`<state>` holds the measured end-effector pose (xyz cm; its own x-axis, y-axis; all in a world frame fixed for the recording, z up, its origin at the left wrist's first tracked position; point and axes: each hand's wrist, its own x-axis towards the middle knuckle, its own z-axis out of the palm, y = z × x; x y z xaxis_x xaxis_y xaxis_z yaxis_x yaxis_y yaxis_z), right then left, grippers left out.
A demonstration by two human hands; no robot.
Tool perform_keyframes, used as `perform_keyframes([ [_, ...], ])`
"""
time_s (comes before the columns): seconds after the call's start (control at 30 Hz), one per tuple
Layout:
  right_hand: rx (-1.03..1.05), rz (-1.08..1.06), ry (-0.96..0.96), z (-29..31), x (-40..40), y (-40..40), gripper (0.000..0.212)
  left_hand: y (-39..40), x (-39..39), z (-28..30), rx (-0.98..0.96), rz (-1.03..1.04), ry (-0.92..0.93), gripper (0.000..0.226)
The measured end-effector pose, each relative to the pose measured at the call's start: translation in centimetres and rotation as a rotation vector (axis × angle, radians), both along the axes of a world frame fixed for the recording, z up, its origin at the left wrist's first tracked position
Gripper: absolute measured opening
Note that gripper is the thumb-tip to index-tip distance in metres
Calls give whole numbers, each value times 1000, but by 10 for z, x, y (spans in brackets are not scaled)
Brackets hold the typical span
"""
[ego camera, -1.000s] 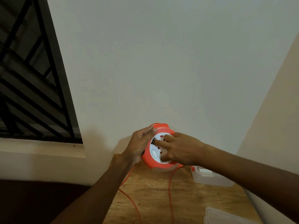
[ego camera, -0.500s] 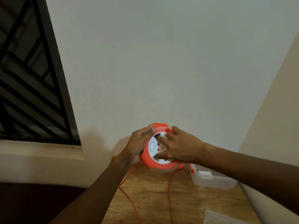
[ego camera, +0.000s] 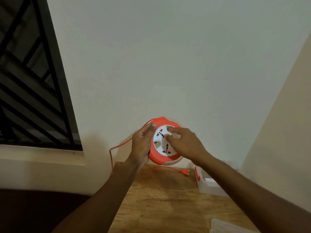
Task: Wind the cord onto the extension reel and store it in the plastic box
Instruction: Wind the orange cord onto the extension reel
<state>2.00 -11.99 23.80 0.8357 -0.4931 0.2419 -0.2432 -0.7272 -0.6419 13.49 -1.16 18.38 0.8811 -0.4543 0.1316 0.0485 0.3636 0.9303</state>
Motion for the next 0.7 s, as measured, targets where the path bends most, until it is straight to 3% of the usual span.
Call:
perform_keyframes([
  [0.03, 118, 18, 10, -5, -2, 2, 54, 2, 0, -3, 2, 4, 12, 26],
  [0.1, 87, 42, 66, -17, -8, 7, 65, 4, -1, -8, 17, 6, 20, 27],
  [0.17, -141, 37, 104, -23, -12, 9, 66, 5, -3, -11, 28, -5, 45, 24],
  [0.27, -627, 25, 93, -21, -17, 4, 48, 6, -4, -10, 59, -29, 68, 17],
  [0.33, -809, 140, 87, -19, -20, 3, 40, 8, -4, -12, 77, -52, 53, 18],
  [0.53, -1103, 543, 175, -19, -25, -1, 39, 16, -3, -22, 111, -148, -19, 18],
  [0.7, -1228, 703, 191, -12, -27, -4, 39, 20, 0, -26, 159, -208, -99, 22],
])
